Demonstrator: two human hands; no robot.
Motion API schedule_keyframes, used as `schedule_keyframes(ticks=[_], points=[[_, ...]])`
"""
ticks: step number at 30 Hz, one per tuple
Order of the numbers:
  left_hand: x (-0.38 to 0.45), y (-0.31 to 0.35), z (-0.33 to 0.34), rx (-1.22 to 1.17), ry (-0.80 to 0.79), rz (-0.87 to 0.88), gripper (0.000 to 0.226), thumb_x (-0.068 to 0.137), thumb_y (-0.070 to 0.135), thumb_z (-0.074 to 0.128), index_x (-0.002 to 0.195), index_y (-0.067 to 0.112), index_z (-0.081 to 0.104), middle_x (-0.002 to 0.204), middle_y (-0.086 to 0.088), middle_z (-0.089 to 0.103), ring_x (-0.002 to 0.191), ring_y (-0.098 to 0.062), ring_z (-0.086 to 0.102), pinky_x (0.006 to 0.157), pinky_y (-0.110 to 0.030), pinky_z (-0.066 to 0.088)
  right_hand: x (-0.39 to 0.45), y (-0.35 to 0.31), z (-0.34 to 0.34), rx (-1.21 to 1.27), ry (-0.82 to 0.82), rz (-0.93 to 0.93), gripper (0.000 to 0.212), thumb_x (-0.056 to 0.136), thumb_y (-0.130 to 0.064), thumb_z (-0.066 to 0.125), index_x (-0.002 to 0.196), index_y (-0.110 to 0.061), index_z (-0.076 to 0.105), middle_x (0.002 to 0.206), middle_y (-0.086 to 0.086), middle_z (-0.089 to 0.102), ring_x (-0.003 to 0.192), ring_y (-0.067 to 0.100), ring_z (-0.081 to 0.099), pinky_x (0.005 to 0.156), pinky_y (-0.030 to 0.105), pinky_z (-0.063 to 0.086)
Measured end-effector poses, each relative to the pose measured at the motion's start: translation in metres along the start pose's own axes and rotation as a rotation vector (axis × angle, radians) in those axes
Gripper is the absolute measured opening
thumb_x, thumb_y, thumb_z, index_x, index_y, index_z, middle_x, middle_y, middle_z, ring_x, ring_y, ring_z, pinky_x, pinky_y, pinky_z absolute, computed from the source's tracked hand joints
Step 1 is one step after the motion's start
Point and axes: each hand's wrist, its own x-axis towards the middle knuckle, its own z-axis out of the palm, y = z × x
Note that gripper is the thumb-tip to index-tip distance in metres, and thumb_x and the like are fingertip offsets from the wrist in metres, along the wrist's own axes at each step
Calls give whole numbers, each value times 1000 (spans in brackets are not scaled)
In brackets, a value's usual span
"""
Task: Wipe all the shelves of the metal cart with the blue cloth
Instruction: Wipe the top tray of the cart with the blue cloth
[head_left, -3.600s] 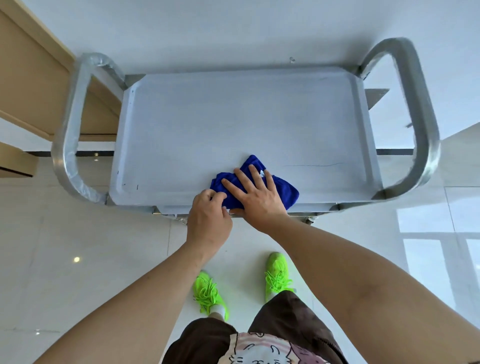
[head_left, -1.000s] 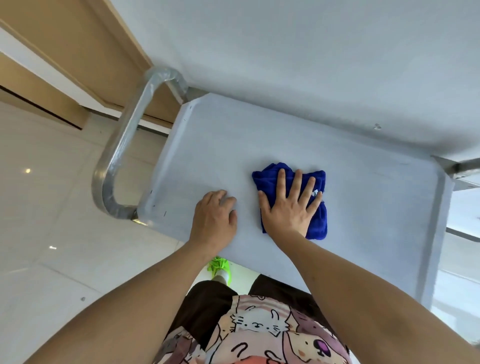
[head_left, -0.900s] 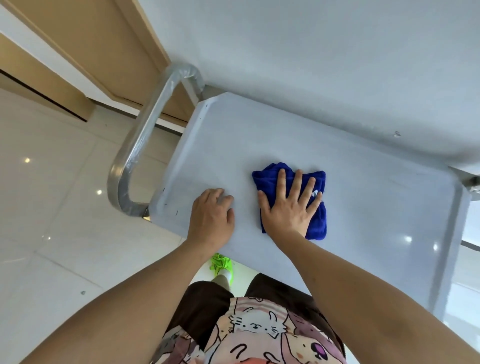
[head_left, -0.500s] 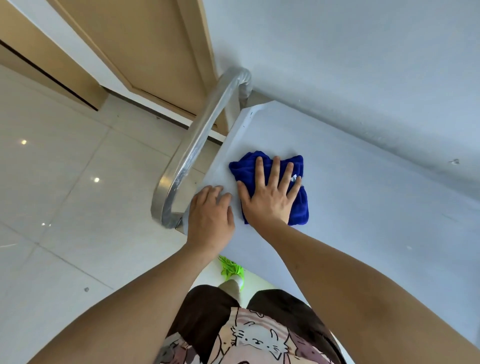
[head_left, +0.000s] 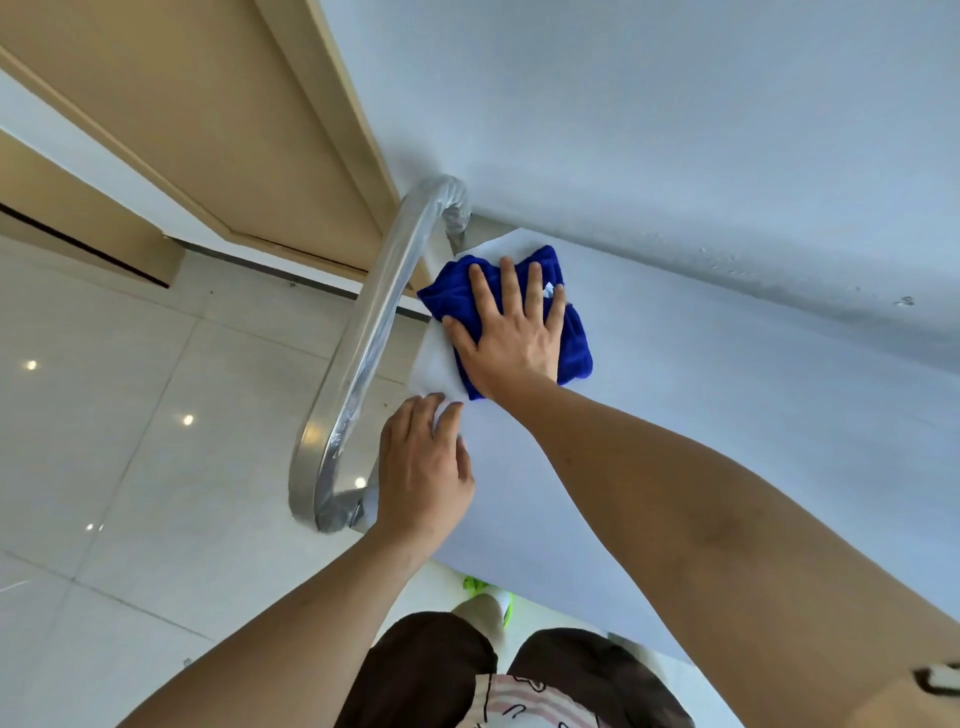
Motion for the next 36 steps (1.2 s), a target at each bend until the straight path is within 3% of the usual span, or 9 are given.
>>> schedule_keyframes(ticks=[10,30,36], points=[[3,43,16,-41,60,169,24,93,16,52,115,11,62,127,-11,59,119,-33,51,99,-46,43,12,48,-14,50,26,92,71,97,-70,13,159,-36,12,169,-1,11,154,31,-4,120,57,-5],[-41,280,68,-74,-125,540,30,95,21,53,123,13,61,136,-13,55,129,-35,46,104,-46,42,-120,335,-73,55,92,444,72,96,-73,9,159,-38,2,169,-2,3,154,28,-9,121,53,-10],[-54,329,76,-70,-148,523,29,95,22,53,121,14,63,135,-12,56,129,-34,46,105,-47,41,-139,391,-88,46,79,464,73,96,-74,8,159,-38,2,169,-2,4,154,28,-8,122,52,-9]])
